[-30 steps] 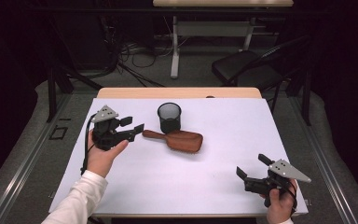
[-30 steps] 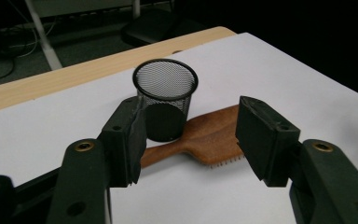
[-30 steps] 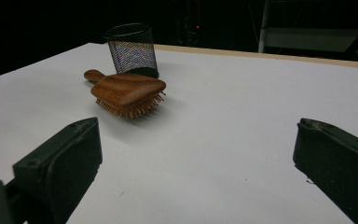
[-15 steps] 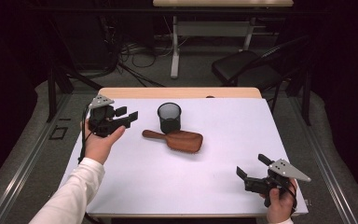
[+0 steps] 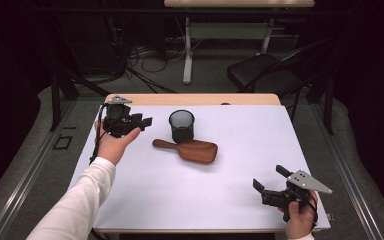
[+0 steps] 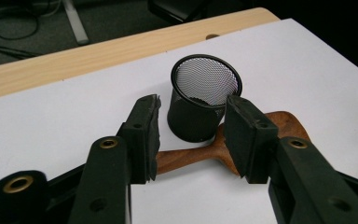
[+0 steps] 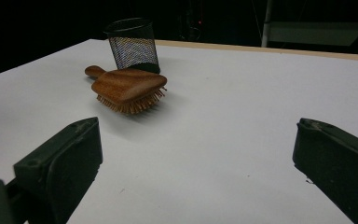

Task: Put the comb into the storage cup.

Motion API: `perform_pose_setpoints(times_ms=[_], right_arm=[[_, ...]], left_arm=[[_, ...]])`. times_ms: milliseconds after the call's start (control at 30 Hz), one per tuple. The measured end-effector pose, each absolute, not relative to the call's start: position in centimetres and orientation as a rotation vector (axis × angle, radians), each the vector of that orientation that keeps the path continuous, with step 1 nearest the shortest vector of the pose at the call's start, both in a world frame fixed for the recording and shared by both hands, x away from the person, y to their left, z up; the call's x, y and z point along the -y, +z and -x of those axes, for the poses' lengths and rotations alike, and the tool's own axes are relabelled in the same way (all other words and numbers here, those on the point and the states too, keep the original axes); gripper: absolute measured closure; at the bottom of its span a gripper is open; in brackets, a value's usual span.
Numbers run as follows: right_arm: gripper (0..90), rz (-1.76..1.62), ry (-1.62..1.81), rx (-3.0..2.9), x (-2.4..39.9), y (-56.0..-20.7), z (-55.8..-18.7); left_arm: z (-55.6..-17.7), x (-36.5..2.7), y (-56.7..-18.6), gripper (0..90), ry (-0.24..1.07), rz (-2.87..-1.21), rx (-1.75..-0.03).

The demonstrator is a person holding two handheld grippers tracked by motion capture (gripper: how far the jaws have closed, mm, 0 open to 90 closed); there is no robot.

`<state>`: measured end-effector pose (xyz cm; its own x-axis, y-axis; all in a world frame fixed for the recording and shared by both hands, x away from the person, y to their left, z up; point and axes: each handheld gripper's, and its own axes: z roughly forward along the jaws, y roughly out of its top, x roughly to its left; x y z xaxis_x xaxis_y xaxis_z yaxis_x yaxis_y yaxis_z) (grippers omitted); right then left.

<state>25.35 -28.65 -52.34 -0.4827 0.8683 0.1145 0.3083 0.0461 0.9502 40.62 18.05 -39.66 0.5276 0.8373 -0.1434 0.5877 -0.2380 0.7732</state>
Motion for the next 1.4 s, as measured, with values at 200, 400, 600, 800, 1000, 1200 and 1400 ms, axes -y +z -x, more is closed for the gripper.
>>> perform_pose_setpoints(times_ms=[200, 400, 600, 800, 1000, 1200, 1400], right_arm=[[1.1, -1.178, 1.451, -1.827, 28.7, -52.3, -25.4], [1.2, -1.174, 1.454, -1.821, 28.8, -52.3, -25.4], [1.4, -1.173, 1.449, -1.826, 28.8, -52.3, -25.4], [1.6, -1.183, 1.460, -1.819, 28.8, -52.3, -25.4], [1.6, -1.173, 1.455, -1.822, 28.8, -52.4, -25.5], [1.7, -1.173, 1.451, -1.828, 28.8, -52.4, -25.5], [1.9, -1.173, 1.449, -1.831, 28.8, -52.4, -25.5]], left_arm=[[-41.8, -17.3, -40.1, 60.2, 0.354, -1.979, -1.185], [-43.2, -16.1, -40.8, 66.9, 0.322, -2.031, -1.231], [-44.2, -15.4, -41.2, 75.9, 0.314, -2.046, -1.253], [-45.0, -15.0, -41.9, 84.4, 0.301, -2.057, -1.280], [-45.6, -14.9, -42.5, 89.2, 0.297, -2.067, -1.304], [-46.2, -15.0, -43.0, 90.0, 0.300, -2.055, -1.330], [-46.7, -15.2, -43.8, 90.0, 0.302, -2.033, -1.356]])
